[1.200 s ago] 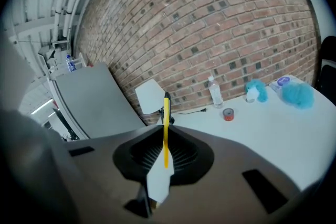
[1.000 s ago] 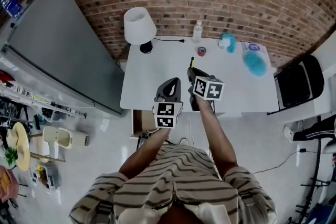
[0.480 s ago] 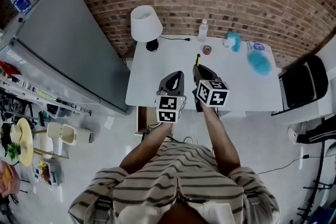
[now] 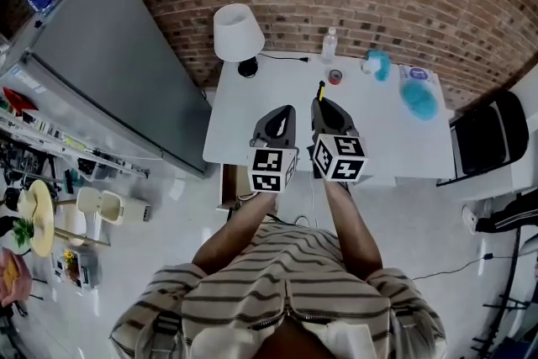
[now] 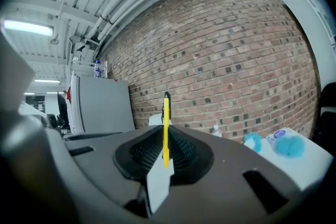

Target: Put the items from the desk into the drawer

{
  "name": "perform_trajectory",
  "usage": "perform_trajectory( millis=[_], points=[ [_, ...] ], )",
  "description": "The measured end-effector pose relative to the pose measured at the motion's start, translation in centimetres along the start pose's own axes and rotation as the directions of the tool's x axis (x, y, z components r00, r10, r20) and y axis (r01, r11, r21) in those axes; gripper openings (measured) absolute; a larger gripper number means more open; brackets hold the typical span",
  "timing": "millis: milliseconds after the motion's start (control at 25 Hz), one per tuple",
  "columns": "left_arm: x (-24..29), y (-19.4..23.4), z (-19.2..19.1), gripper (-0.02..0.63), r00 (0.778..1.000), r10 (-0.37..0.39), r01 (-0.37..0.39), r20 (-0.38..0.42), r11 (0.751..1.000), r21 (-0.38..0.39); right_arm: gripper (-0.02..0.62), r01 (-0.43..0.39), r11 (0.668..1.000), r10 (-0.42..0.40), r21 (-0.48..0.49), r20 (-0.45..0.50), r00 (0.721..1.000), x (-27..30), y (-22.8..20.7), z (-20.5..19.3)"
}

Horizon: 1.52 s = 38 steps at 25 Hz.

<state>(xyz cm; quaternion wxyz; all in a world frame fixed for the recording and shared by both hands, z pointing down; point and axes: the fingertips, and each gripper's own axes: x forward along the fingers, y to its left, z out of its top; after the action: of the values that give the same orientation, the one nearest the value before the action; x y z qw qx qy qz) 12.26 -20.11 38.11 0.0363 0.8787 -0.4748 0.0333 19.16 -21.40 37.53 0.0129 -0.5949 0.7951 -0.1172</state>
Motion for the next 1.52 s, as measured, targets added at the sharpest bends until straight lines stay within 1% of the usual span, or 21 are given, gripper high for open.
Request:
perform_trajectory(
  millis=[240,400,640,880,1080,1200,1360,1520],
  points=[
    [-0.8,0.7,1.6,0.006,0.999,0.019,-0.019,0.039,1.000,0.004,0.037,0.005,0.997,-0.001,-0.079,0.057,0.998,-0.5,1.7,1.7],
    [-1.2,1.0,2.7,0.006,0.998,0.032,-0.032,0.060,0.999,0.004,0.037,0.011,0.994,-0.002,-0.108,0.084,0.996,-1.0,2.2,2.4],
    [-1.8,0.5,4.5,0.007,0.995,0.022,-0.024,0.102,1.000,0.018,0.037,0.011,0.993,0.005,-0.119,0.130,0.992,-2.1,3.0,3.8],
    [-2.5,-0.3,6.3,0.006,0.990,0.011,-0.016,0.137,0.999,0.039,0.037,0.018,0.992,0.001,-0.127,0.143,0.990,-2.8,3.0,4.3],
    [-2.7,-0.7,6.4,0.006,0.990,0.003,-0.010,0.139,0.999,0.052,0.037,0.022,0.992,-0.003,-0.127,0.146,0.989,-3.3,2.8,4.2],
    [-2.7,-0.6,6.2,0.005,0.990,0.011,-0.021,0.139,0.997,0.070,0.037,0.020,0.991,0.000,-0.131,0.150,0.989,-3.4,3.0,4.4],
    [-2.7,-0.7,6.1,0.006,0.991,0.004,-0.010,0.137,0.999,0.047,0.037,0.014,0.992,0.005,-0.126,0.151,0.989,-3.6,3.0,4.3],
    [-3.0,-0.5,6.1,0.006,0.991,0.013,-0.020,0.135,0.998,0.055,0.037,0.007,0.992,0.013,-0.126,0.151,0.988,-3.7,3.4,4.3]
  ],
)
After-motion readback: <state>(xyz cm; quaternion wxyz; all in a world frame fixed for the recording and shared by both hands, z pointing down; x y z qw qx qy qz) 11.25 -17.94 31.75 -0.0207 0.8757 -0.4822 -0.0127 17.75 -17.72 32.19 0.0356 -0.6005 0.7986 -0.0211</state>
